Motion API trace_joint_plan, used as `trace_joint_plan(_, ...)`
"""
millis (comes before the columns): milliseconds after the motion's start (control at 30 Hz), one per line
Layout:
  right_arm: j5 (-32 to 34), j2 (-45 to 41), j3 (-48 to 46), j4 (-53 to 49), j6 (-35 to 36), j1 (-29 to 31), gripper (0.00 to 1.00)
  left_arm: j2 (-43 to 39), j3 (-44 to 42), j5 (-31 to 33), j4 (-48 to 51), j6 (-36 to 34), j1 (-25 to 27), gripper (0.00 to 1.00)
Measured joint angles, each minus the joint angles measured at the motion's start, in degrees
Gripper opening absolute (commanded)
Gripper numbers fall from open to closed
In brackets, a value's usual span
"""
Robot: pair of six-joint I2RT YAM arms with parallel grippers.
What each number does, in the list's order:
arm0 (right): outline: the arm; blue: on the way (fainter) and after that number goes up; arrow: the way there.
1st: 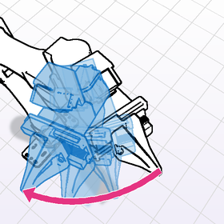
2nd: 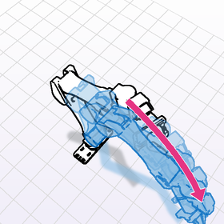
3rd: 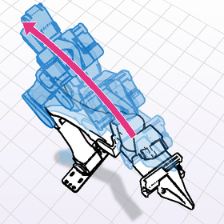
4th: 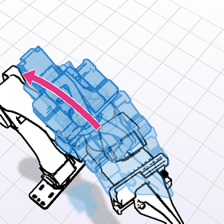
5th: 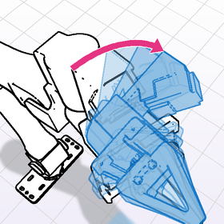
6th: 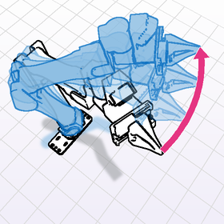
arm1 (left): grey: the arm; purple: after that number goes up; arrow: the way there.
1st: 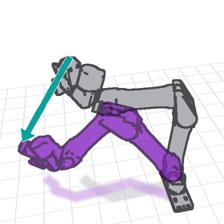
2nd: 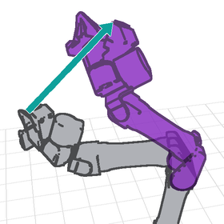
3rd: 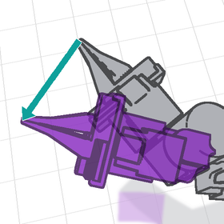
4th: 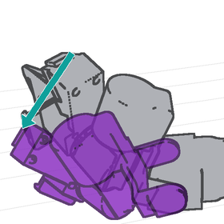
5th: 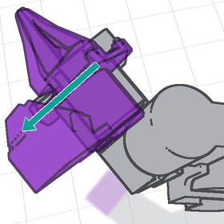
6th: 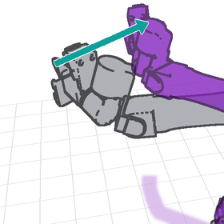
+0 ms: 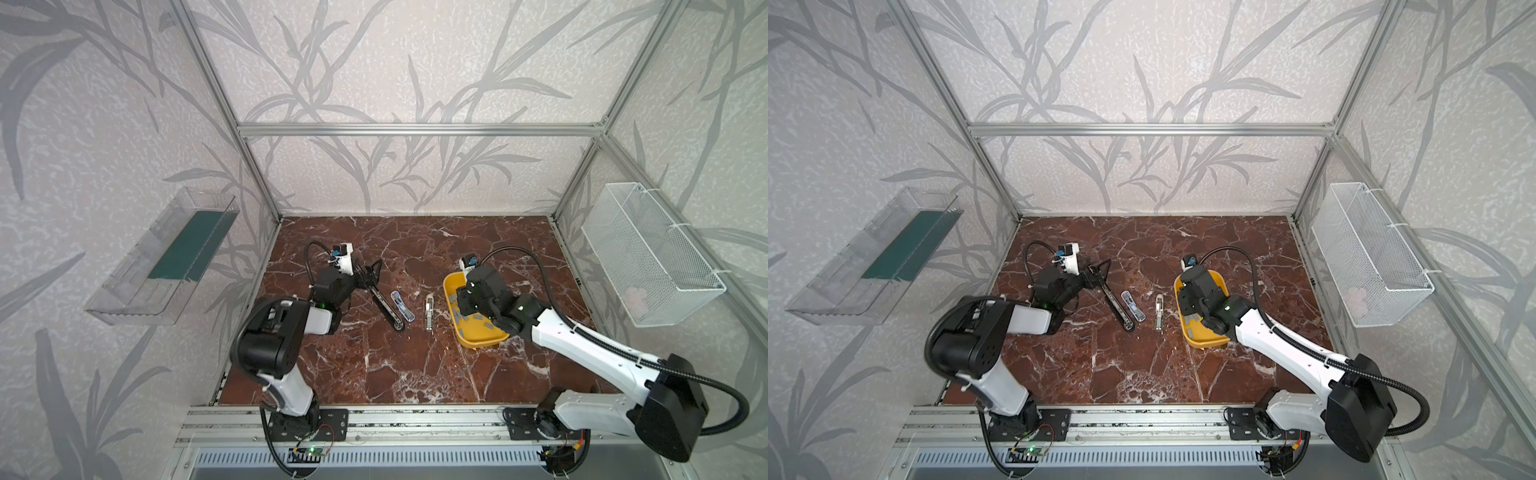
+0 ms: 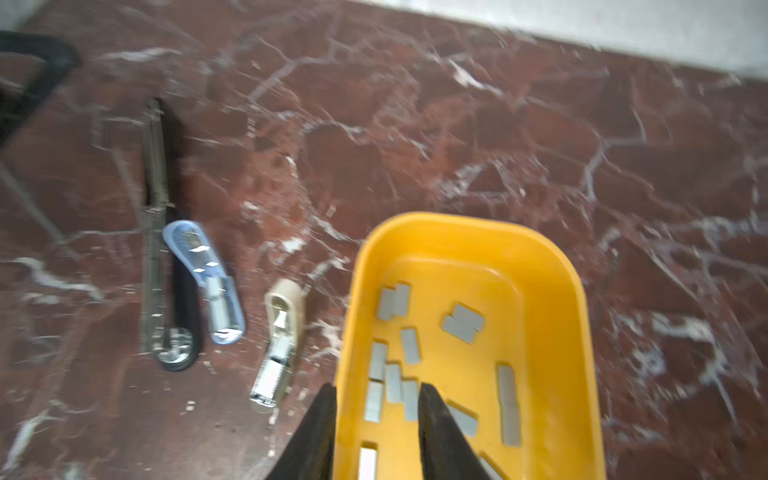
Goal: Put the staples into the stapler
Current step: 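Open the right gripper and move it over the tray while the left draws back, then lower the right gripper into the yellow tray and close on a grey staple strip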
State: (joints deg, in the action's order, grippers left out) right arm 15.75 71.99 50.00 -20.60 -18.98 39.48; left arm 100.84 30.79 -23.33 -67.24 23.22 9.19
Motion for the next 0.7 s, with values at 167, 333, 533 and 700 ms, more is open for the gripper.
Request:
trace_joint_plan(167, -0.92, 3.26, -0.74, -2.82, -1.01, -1.4, 0.32, -0.37, -3.28, -0.39, -5.62, -0.44, -0.92, 0.99)
trace_joint_plan(333, -2.32, 9.38, 0.85, -4.13, -1.51, -3.85, 0.27, -8.07, -4.33, -1.51, -1.22, -4.81, -2.19, 0.99)
trace_joint_plan(533, -3.91, 17.99, 4.52, -4.13, -0.98, -6.78, 0.27, -10.86, -1.18, -5.6, 7.48, -5.22, -8.11, 0.99)
trace_joint_plan(700, -4.59, 23.58, 8.5, -4.17, -0.96, -8.11, 0.24, -9.2, -1.75, -7.78, 6.86, -1.07, -12.44, 0.99)
